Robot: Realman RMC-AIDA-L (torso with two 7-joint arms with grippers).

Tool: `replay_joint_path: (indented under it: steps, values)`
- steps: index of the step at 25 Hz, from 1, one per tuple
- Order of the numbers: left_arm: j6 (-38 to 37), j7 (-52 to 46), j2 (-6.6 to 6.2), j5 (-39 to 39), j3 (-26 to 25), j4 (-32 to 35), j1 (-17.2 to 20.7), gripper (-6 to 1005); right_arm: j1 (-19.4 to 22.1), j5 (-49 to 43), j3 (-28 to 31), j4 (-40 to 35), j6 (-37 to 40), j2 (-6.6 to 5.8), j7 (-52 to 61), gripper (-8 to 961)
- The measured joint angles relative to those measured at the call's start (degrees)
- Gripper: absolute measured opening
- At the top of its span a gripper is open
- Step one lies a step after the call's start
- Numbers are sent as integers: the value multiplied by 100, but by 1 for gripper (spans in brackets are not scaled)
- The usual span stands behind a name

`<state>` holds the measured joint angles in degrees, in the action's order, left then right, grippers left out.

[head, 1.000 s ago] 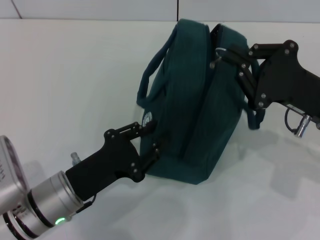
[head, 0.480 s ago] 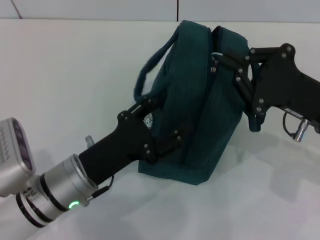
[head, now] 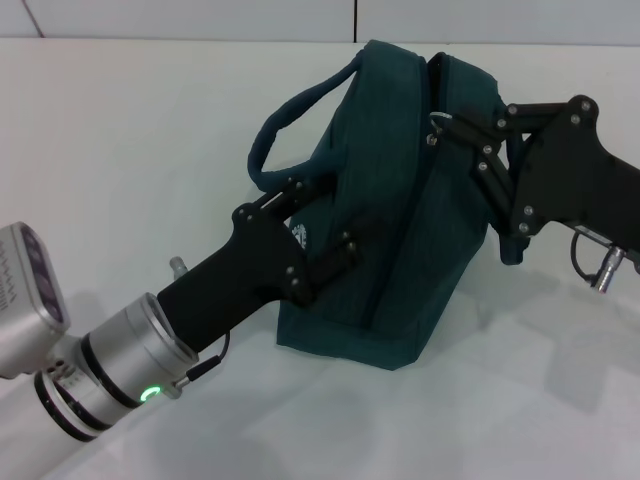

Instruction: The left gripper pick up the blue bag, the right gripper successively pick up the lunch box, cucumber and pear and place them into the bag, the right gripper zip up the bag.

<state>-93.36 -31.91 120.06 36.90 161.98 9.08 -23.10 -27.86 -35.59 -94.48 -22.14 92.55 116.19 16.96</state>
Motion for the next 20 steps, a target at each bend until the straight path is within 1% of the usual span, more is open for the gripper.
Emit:
replay_joint_path:
  steps: [3, 5, 11, 16, 20]
  values:
    - [12, 42, 0, 3, 0, -19, -15, 798, 8, 0, 0, 0, 1, 0, -6, 16]
    - [25, 54, 0, 3, 0, -27, -19, 571, 9, 2, 0, -1, 13, 0, -10, 16]
    - [27, 65, -5, -4, 0, -34, -25, 350, 18, 8, 0, -1, 101, -1, -11, 16]
    - [-61, 67, -37, -96, 53, -59, -77, 120, 29, 9, 0, 27, 227, 0, -10, 15]
    - [-332, 69, -42, -156, 67, -259, -90, 95, 73, 18, -101, 24, 389, 0, 28, 15]
